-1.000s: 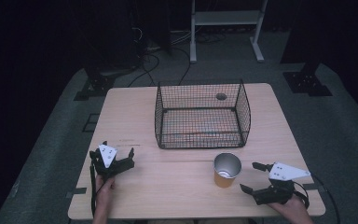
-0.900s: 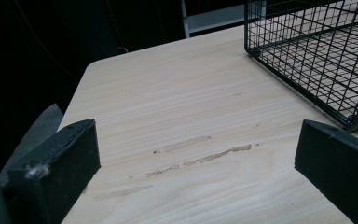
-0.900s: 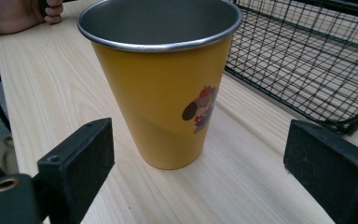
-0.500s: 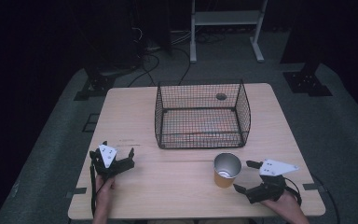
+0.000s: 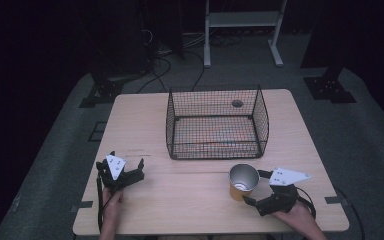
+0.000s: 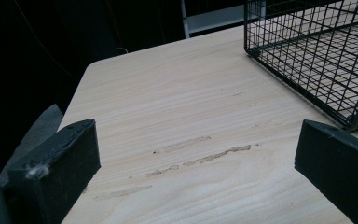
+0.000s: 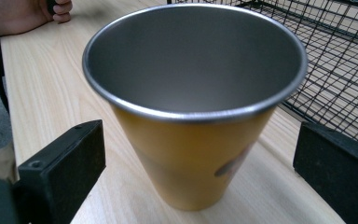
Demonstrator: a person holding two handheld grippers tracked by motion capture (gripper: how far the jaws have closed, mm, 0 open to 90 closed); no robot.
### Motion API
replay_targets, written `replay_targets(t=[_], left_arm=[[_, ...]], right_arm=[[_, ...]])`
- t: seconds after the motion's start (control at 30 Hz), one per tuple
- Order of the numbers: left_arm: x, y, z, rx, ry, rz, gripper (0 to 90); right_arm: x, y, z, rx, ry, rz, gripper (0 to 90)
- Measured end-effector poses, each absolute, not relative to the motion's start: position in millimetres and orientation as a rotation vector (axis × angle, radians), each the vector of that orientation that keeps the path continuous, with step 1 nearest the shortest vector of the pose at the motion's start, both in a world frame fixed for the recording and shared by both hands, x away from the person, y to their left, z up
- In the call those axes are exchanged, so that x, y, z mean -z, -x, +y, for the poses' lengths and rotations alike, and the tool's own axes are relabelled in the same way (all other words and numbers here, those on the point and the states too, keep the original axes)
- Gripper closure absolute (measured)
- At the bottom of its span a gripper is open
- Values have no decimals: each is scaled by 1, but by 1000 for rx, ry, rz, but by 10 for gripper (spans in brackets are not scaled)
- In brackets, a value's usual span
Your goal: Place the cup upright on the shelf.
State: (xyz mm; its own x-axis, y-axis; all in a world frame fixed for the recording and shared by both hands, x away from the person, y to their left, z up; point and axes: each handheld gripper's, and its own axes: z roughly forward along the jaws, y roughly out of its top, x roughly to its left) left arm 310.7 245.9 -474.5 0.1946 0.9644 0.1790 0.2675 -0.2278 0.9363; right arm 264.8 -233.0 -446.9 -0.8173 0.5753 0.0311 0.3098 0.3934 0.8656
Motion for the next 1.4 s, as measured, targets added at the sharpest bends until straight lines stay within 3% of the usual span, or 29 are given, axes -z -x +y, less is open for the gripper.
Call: replay_targets(t=[0.73, 0.77, 0.83, 1.4], left_arm=[[474, -310, 246, -1075, -1656, 1179, 0], [474, -310, 246, -1075, -1657, 1179, 0], [474, -310, 246, -1077, -1657, 1177, 0], [474, -311, 246, -1077, -1657, 1177, 0]], right_arm=[[447, -278, -206, -1431, -754, 2372, 24], [446, -278, -206, -1446, -750, 2367, 87], [445, -279, -207, -1443, -754, 2353, 121], [436, -283, -208, -1492, -762, 2361, 112]])
